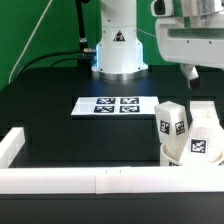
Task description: Assemble stool
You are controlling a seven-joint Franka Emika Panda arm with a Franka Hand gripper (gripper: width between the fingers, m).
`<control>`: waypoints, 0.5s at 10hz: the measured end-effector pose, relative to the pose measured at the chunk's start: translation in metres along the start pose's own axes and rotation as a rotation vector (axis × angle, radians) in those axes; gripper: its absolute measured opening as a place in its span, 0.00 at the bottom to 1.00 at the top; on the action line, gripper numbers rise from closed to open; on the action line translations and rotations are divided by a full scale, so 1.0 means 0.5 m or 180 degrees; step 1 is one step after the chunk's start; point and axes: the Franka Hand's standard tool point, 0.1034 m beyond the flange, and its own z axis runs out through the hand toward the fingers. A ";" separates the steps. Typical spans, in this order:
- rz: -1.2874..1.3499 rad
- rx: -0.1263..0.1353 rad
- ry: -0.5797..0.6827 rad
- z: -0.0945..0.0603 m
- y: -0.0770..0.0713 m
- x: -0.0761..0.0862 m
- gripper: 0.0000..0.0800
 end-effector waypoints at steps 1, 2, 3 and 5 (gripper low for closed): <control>-0.0251 -0.0004 0.0003 0.001 0.002 0.006 0.81; -0.0435 -0.0009 0.0009 0.001 0.003 0.008 0.81; -0.0650 -0.0026 0.0023 0.001 0.004 0.009 0.81; -0.2054 -0.0174 0.0173 0.007 -0.004 0.010 0.81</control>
Offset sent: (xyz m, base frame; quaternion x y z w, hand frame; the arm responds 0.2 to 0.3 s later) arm 0.0072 0.0071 0.0012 -0.0692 0.0352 -0.4688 0.8799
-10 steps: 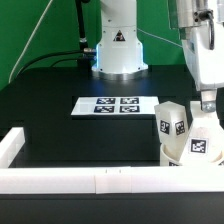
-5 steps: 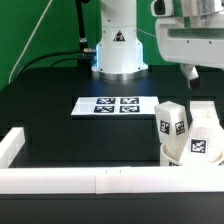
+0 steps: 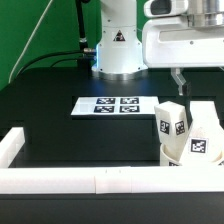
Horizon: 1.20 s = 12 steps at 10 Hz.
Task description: Assemble stool
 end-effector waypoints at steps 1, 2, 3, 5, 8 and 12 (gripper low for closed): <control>-0.0611 0.0011 0.0037 0.009 -0.008 -0.001 0.81; -0.0810 -0.0013 0.0036 0.010 -0.014 -0.007 0.81; -0.1028 -0.0016 0.0037 0.011 -0.010 -0.004 0.81; -0.1570 -0.0083 0.0034 0.009 -0.002 0.000 0.81; -0.3448 -0.0338 -0.0145 0.011 -0.009 -0.004 0.81; -0.4064 -0.0411 -0.0160 0.008 0.008 0.008 0.81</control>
Offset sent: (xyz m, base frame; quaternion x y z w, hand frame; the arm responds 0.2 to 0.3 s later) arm 0.0000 0.0000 0.0000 0.0000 0.0000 -0.1296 0.9916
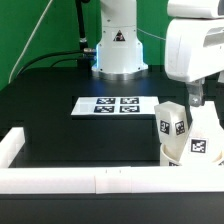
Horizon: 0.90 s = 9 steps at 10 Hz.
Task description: Assemble stool
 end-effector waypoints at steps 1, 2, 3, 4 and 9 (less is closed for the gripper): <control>-0.0237 -0.0038 -0.0019 0.003 0.004 -0.001 0.81; -0.0881 -0.0173 -0.0039 0.016 0.008 0.008 0.81; -0.1022 -0.0203 -0.0052 0.025 0.005 0.012 0.81; -0.1114 -0.0245 -0.0065 0.032 0.004 0.015 0.81; -0.1003 -0.0254 -0.0043 0.043 -0.008 0.022 0.81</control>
Offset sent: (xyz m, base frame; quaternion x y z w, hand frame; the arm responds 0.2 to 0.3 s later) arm -0.0018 0.0171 -0.0155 -0.0269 0.0128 -0.1400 0.9897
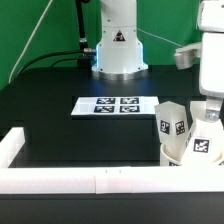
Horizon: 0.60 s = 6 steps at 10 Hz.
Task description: Assemble stool
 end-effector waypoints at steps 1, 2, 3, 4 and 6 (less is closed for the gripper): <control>0.0060 -0.0030 0.0023 0.001 0.001 0.000 0.81; 0.0149 -0.0032 0.0024 0.000 0.002 0.000 0.80; 0.0210 -0.0033 0.0028 0.000 0.004 -0.001 0.80; 0.0447 -0.0034 0.0031 -0.001 0.005 -0.001 0.60; 0.0867 -0.0043 0.0046 -0.005 0.008 0.001 0.44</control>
Offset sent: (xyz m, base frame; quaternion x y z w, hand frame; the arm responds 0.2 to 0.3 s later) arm 0.0000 0.0000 0.0000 0.0000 0.0000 0.1296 0.9916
